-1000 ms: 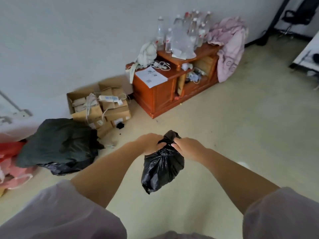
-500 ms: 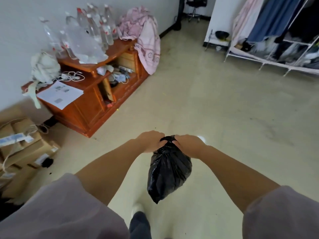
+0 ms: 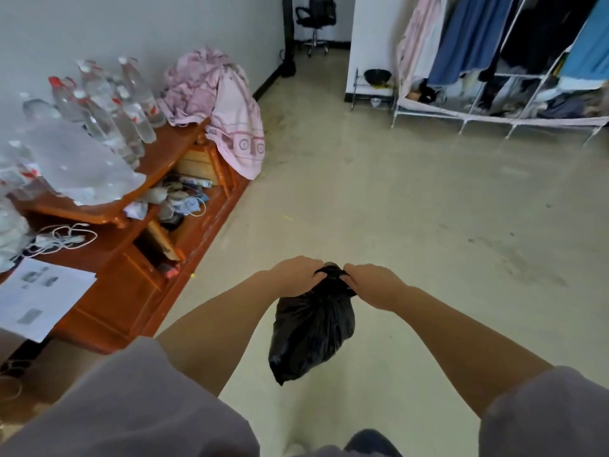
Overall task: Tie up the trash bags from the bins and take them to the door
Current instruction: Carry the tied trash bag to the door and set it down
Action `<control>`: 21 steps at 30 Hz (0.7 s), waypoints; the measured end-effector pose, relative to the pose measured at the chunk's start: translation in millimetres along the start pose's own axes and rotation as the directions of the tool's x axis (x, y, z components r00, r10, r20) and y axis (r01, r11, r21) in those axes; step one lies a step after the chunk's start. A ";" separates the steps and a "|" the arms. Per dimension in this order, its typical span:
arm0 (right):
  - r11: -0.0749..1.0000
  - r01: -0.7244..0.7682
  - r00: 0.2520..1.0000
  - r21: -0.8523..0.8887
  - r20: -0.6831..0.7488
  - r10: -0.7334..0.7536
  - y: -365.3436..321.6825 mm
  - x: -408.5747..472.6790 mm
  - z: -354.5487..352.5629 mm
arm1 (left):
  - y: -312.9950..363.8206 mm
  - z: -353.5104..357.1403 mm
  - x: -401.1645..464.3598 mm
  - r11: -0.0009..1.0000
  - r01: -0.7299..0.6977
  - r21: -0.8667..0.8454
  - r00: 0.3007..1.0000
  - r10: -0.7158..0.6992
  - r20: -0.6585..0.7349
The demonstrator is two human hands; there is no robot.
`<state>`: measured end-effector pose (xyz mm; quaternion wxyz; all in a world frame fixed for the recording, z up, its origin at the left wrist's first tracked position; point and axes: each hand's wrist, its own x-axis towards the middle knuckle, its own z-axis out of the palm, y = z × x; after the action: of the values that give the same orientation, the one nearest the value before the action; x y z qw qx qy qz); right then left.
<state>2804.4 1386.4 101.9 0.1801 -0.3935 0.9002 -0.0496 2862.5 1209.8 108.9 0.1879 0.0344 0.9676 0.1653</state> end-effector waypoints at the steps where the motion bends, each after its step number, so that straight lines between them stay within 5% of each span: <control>1: 1.000 -0.008 1.000 -0.006 0.000 0.008 10.2 16.2 -7.6 | -4.6 -10.1 17.0 1.000 -0.022 0.004 1.000 0.022 -0.009; 21: 0.999 0.044 0.997 -0.008 0.068 -0.044 287.6 379.1 -182.8 | -87.9 -193.2 444.8 0.996 0.029 -0.090 0.996 -0.037 -0.084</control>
<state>2302.3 1298.7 97.4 0.2073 -0.4155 0.8849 -0.0360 2377.3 1124.9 92.0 0.1505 0.0029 0.9669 0.2060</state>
